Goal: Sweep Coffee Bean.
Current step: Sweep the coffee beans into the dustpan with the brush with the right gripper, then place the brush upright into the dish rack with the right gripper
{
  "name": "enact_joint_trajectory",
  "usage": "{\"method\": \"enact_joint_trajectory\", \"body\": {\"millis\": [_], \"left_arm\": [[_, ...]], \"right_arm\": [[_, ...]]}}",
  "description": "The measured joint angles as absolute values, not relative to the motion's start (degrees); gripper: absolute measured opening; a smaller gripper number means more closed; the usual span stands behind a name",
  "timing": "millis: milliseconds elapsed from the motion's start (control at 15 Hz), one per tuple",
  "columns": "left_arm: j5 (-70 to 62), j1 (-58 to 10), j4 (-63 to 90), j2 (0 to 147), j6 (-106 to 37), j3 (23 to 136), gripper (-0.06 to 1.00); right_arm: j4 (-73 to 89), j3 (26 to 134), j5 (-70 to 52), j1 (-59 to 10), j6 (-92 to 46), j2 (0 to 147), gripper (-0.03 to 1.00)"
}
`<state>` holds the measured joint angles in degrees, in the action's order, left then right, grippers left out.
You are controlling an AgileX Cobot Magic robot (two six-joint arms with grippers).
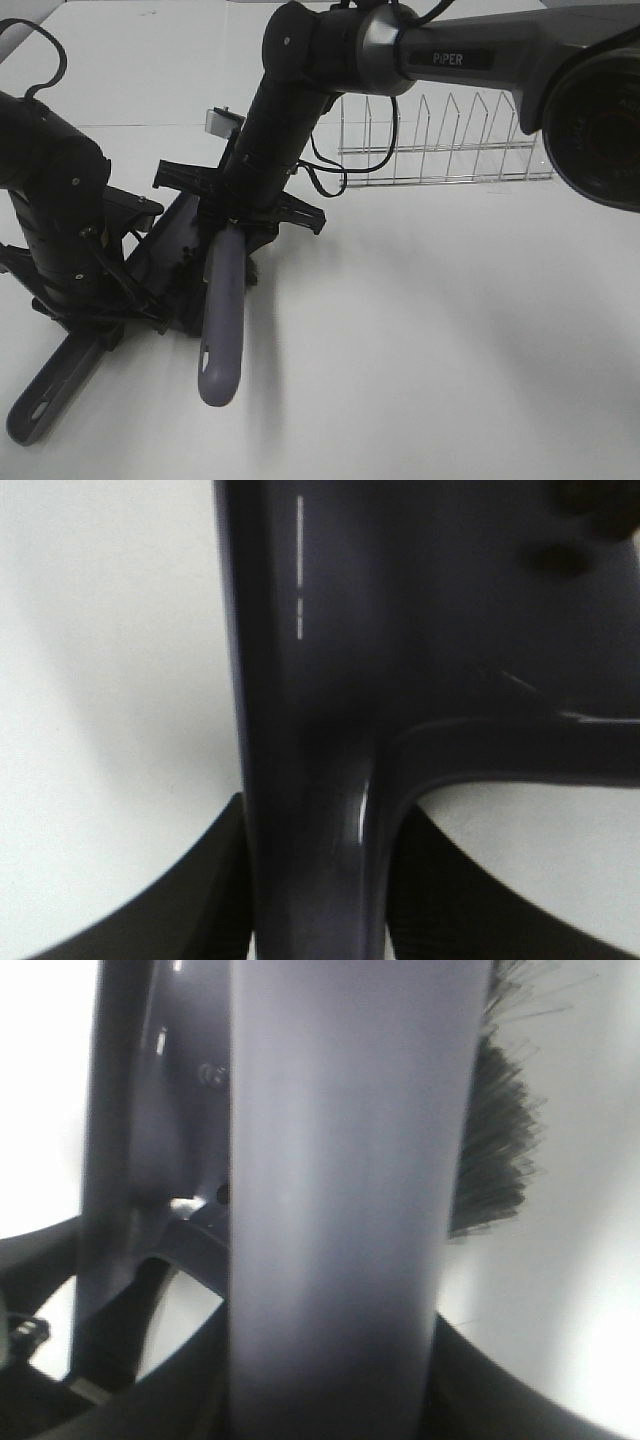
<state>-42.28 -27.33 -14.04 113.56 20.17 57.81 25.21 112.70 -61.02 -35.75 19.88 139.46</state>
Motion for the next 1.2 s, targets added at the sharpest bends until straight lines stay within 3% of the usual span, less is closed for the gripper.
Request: {"method": "enact_joint_trajectory", "body": {"millis": [533,733,867,1200], "left_arm": [[-42.5,-27.3,-13.7,113.6,19.7,57.8,0.33],[-42.5,-27.3,-13.4,113.6,19.7,57.8,0.33],[-42.5,-27.3,-12.9,113.6,19.5,57.8,0.33],[-42.5,-27.3,-11.9,113.6,19.4,57.8,0.33]], "right_arm": [[31.6,112.6,-62.2,-32.9,13.9,136.9,0.30],[19.3,112.6,-66.9,-32.7,14.7,132.5,0.30],[2.5,112.5,-69.9,-32.7,16.9,131.7,0.30],[-0.9,112.5,-70.0,-32.3,16.9,131.7,0.30]]}}
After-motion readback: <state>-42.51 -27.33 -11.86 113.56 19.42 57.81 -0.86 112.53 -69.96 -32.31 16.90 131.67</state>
